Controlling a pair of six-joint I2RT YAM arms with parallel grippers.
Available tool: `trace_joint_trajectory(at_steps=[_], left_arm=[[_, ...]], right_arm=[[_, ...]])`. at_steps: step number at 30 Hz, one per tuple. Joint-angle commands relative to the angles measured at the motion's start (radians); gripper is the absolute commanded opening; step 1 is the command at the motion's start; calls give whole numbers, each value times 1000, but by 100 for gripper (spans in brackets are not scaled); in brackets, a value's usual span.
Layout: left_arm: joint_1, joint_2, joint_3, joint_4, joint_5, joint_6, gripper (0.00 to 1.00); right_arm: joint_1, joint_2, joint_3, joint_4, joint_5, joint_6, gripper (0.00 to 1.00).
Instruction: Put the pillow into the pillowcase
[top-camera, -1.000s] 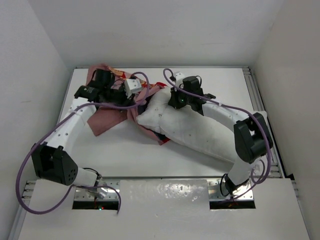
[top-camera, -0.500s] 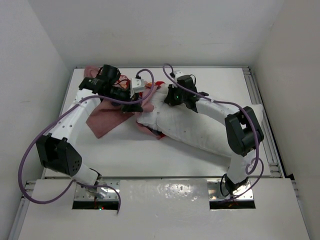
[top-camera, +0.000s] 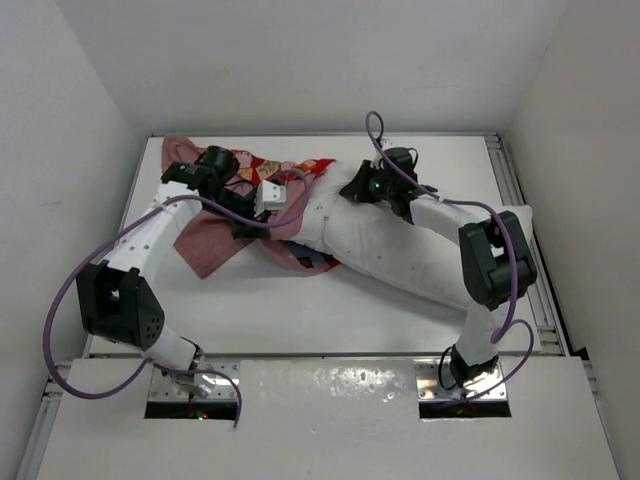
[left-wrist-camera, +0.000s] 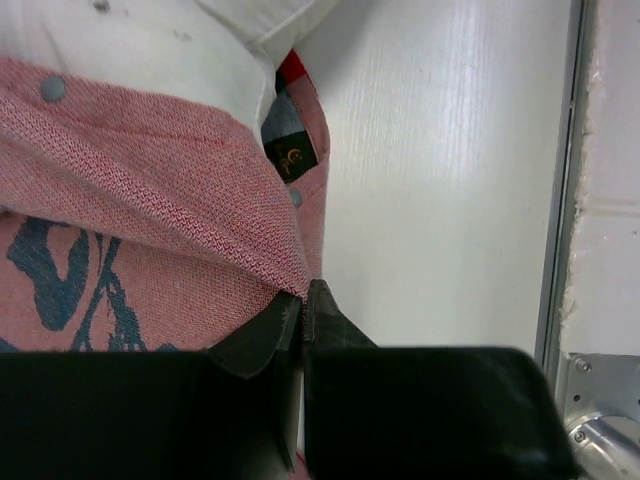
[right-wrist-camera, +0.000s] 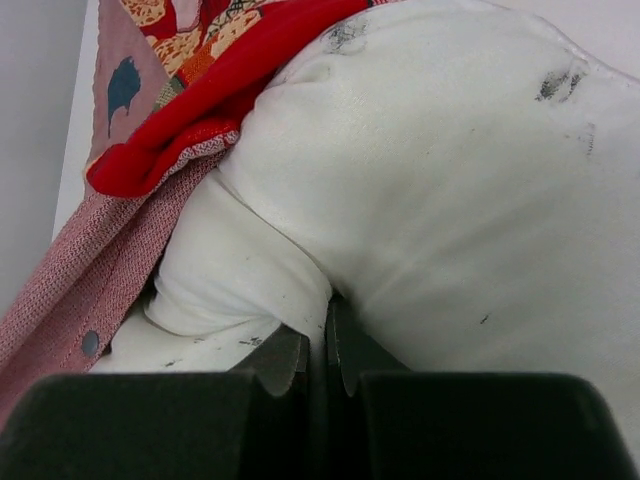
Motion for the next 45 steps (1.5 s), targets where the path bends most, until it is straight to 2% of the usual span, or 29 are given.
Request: trace_joint_trajectory(at_steps=[1,6,10,11,14,15,16,17,18,20,22,23,24,26,27,28,30,31,32,34,35,36,37,38,40,41,42,43,45], left_arm=[[-23,-23,52,-83,102,43,0],[-90,15,189,-173,212,55,0],[-116,18,166,-173,284,16,0],[-120,26,172,-132,317,-4,0],[-97,30,167,176,370,-323,0],[-80,35,158,289,386,-545,0],[-48,35,148,413,404,-687,0],[-37,34,116,683,410,-833,0],[-29,31,105,800,386,-1044,0],[-38,43,105,909,252,-1106,0],[-69,63,124,850,129,-1013,0],[-77,84,134,774,32,-935,5],[-78,92,132,740,6,-893,12],[-72,98,115,636,-51,-812,27],[-70,99,112,599,-60,-726,41],[-67,98,115,570,-68,-697,50],[-64,104,137,494,-59,-615,69],[-58,109,157,468,-53,-594,74],[-55,124,204,429,-45,-571,77],[-46,141,258,418,-48,-558,82],[-41,164,302,437,-63,-581,82],[-44,175,321,462,-80,-601,78],[-46,188,339,491,-108,-624,67],[-50,220,345,550,-176,-664,43],[-83,265,385,597,-255,-684,29],[-95,321,411,599,-299,-681,29],[-115,352,436,599,-315,-675,32],[-126,415,488,605,-361,-696,48],[-146,473,538,611,-418,-718,58]], right_arm=[[0,15,-43,14,191,42,0],[28,50,-17,-55,280,76,0],[42,45,-19,-49,313,76,0],[52,42,-19,-44,303,61,0],[89,28,-10,-41,298,-3,0],[99,24,-5,-47,300,-26,0],[108,12,-4,-65,309,-43,0],[121,6,-4,-70,315,-80,0],[126,-4,-7,-70,306,-100,0],[141,-34,-36,-63,288,-144,0],[152,-65,-94,-29,206,-181,0],[154,-99,-115,-20,164,-212,0],[148,-114,-137,-9,84,-227,3],[117,-155,-174,-4,-16,-252,25],[105,-168,-175,-9,-65,-261,34],[93,-175,-169,-29,-156,-272,58],[51,-186,-131,-81,-220,-316,75],[36,-186,-72,-139,-251,-327,89],[5,-188,-42,-161,-256,-338,94],[-32,-180,44,-193,-260,-332,97],[-65,-168,88,-175,-260,-304,88],[-84,-157,113,-170,-269,-289,66],[-107,-143,137,-170,-271,-274,29],[-115,-127,162,-170,-251,-237,0],[-134,-50,239,-138,-246,-196,0],[-141,-18,268,-141,-236,-179,30],[-147,16,333,-139,-236,-160,51],[-156,85,366,-144,-233,-136,72],[-156,163,490,-202,-211,-135,85]])
